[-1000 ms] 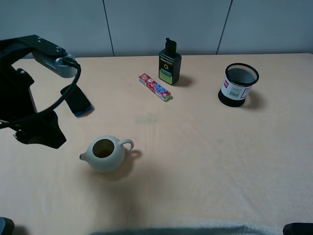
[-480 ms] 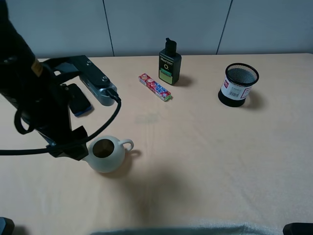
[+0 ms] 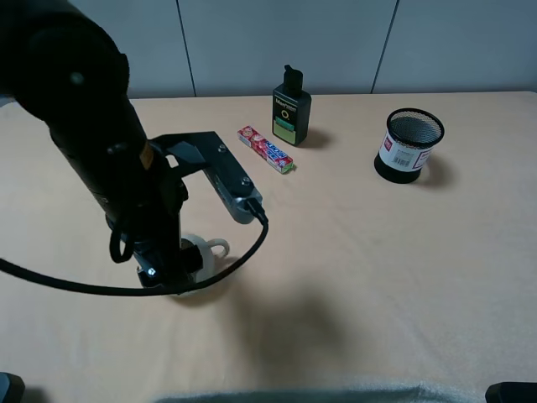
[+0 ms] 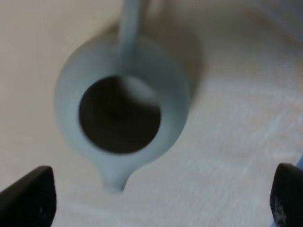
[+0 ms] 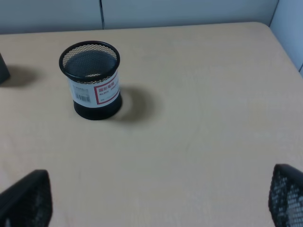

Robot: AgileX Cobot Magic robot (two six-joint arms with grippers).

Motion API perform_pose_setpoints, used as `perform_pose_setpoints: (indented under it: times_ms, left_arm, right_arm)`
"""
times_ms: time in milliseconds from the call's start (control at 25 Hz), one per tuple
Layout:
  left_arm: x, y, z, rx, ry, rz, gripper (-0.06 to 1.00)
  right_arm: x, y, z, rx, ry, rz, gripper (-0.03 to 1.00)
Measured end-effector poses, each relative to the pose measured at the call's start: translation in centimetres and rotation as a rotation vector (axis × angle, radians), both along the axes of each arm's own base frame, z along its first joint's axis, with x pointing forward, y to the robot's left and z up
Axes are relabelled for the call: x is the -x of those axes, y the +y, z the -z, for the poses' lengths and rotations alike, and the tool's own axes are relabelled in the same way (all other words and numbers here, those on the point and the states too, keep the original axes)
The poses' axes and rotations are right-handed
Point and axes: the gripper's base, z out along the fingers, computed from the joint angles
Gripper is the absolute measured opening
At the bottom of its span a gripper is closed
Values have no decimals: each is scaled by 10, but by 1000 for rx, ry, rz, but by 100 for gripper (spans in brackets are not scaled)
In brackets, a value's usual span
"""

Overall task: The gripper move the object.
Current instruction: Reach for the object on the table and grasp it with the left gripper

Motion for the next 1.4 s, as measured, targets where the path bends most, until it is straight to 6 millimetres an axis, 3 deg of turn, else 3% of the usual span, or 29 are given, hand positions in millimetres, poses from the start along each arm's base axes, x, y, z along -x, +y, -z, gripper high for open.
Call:
perform_pose_setpoints:
  times_ms: [360,880,1400]
  left_arm:
    - [-4,-14,23,2,-2,30,91]
    - [-1,-22,24,41,-13,46,91]
    - [11,-9,39,-1,46,-10,91]
  right_arm:
    - [0,0,0,0,0,0,69]
    - [0,0,0,0,1,0,69]
    - [0,0,0,0,1,0,69]
